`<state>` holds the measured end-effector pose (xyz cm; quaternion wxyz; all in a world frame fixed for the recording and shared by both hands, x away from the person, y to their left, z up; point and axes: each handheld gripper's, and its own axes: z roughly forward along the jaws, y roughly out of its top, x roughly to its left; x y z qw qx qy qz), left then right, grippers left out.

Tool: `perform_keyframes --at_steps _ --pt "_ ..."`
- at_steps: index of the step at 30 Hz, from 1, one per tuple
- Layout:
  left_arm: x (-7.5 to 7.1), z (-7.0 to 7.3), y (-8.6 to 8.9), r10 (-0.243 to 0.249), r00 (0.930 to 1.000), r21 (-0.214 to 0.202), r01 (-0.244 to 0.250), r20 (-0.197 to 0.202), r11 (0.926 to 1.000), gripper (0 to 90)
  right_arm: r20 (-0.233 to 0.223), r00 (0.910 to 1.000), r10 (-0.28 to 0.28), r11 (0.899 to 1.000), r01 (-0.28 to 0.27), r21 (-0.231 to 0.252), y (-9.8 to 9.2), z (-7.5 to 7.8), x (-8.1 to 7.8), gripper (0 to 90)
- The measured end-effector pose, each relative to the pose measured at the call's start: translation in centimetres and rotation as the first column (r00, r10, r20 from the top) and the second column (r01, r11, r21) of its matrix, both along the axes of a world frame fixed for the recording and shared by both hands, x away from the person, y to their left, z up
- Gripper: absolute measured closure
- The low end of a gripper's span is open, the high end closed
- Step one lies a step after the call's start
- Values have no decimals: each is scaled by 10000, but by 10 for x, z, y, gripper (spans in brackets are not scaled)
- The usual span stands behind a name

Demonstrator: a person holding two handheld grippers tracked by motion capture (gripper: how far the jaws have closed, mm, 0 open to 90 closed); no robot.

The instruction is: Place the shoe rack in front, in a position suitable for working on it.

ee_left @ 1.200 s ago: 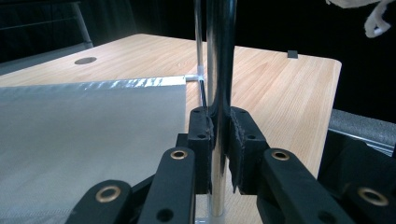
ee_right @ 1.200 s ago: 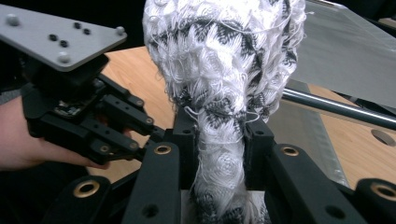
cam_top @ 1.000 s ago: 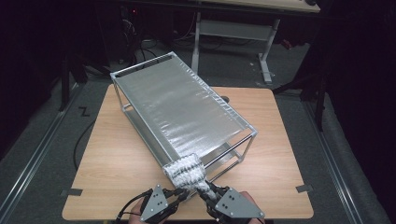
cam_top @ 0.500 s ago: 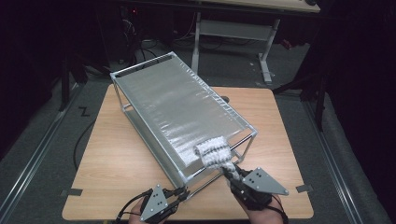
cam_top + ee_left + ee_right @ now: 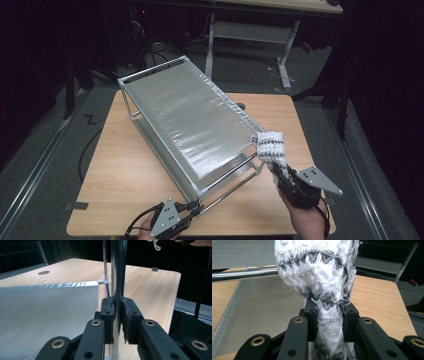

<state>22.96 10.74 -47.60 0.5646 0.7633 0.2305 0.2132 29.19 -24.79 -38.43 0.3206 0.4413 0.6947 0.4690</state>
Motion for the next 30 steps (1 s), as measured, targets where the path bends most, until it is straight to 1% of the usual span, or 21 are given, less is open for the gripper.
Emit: perform_keyframes --at_steps 4,7,9,12,14,16,19,21,23,24,26,28,30 --pt "0 0 0 4 10000 3 -4 -1 10000 800 93 9998 174 9998 -173 -46 3 1 -1 721" --pt "0 0 0 -7 10000 -6 7 -6 10000 800 70 9990 446 9989 -445 -169 7 -1 -2 709" --pt "0 0 0 -5 10000 3 5 4 10000 800 -23 9979 650 9976 -650 -238 10 -4 -1 711" --pt "0 0 0 -12 10000 4 12 1 10000 800 -188 9960 870 9950 -878 -469 15 -10 1 720" --pt "0 0 0 -12 10000 3 12 2 10000 800 -393 9938 1037 9923 -1061 -639 19 -17 4 729" --pt "0 0 0 -15 10000 9 15 0 10000 801 -730 9907 1145 9888 -1207 -875 23 -27 8 737" --pt "0 0 0 -12 10000 19 12 5 10000 800 -1384 9811 1354 9806 -1527 -1233 31 -44 15 738" --pt "0 0 0 -9 10000 10 9 -2 10000 800 -1827 9722 1467 9734 -1748 -1484 37 -55 18 737" --pt "0 0 0 -17 10000 22 17 4 10000 800 -2129 9651 1526 9648 -1922 -1794 43 -65 21 735" --pt "0 0 0 -18 10000 22 18 3 10000 800 -2204 9633 1533 9616 -1968 -1912 45 -68 22 734" --pt "0 0 0 -21 10000 22 21 2 10000 800 -2197 9637 1514 9605 -1959 -1975 47 -69 22 733" --pt "0 0 0 -22 10000 22 22 6 10000 800 -2025 9685 1449 9654 -1832 -1854 45 -65 21 731" --pt "0 0 0 -18 10000 20 18 6 10000 801 -1799 9754 1270 9736 -1572 -1653 39 -58 20 730"
